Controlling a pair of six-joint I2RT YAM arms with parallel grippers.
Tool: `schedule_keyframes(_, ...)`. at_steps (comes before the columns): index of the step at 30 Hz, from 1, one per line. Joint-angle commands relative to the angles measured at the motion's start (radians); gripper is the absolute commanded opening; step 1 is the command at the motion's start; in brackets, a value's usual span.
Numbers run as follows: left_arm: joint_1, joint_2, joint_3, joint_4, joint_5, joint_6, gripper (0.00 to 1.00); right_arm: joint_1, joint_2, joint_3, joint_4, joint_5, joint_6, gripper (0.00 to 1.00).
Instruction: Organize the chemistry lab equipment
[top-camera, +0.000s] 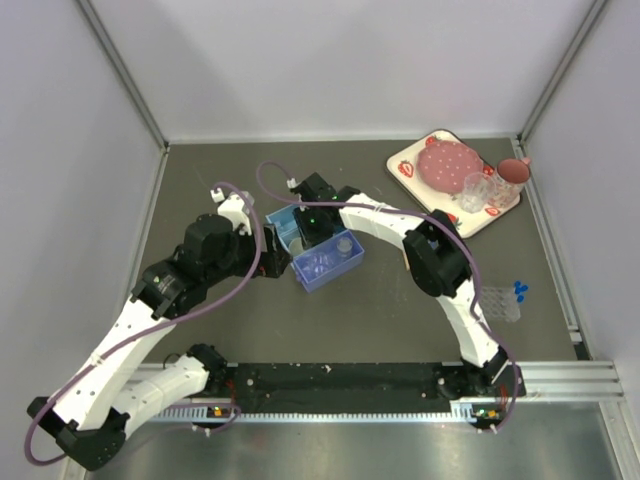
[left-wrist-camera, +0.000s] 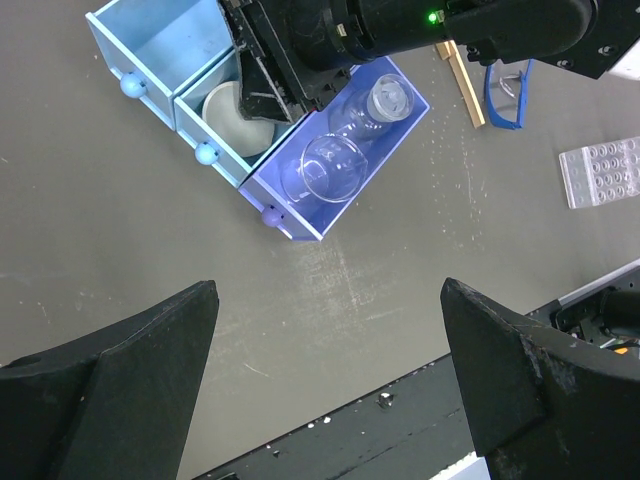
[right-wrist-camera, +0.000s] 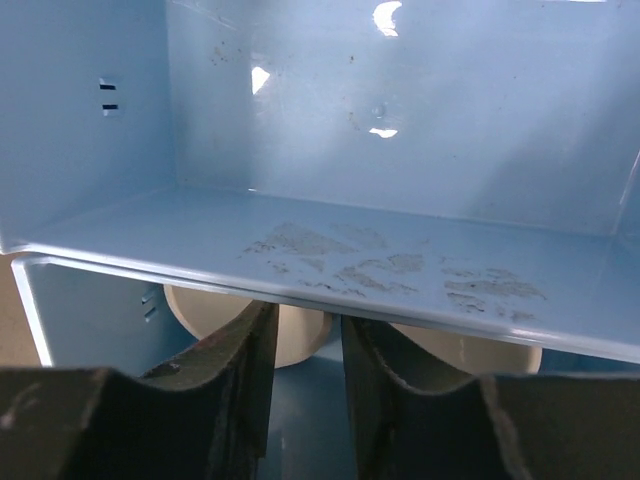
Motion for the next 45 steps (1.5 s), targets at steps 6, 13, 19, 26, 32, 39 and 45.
schedule_keyframes(6, 0.003, 0.016, 0.002, 0.035, 0.009, -0.004, 0.99, 0.005, -0.076, 0.029, -0.006, 0.002, -0.004, 0.34)
schedule_keyframes(13, 0.003, 0.017, -0.013, 0.041, 0.005, 0.002, 0.99, 0.005, -0.215, -0.011, -0.018, 0.019, 0.01, 0.35)
schedule_keyframes(19, 0.003, 0.023, -0.015, 0.049, 0.009, 0.008, 0.99, 0.006, -0.399, -0.077, -0.047, 0.097, 0.031, 0.39)
schedule_keyframes(26, 0.003, 0.033, -0.015, 0.055, 0.011, 0.016, 0.99, -0.065, -0.642, -0.279, -0.058, 0.173, 0.07, 0.4)
schedule_keyframes(32, 0.003, 0.028, -0.01, 0.061, 0.011, 0.02, 0.99, -0.191, -0.719, -0.445, -0.044, 0.171, 0.074, 0.4)
schedule_keyframes(39, 0.003, 0.008, -0.009, 0.055, 0.04, 0.02, 0.99, -0.299, -0.662, -0.502, 0.0, 0.162, 0.059, 0.5)
schedule_keyframes(45, 0.003, -0.012, -0.022, 0.049, 0.043, 0.025, 0.99, -0.369, -0.541, -0.476, 0.033, 0.107, 0.041, 0.6)
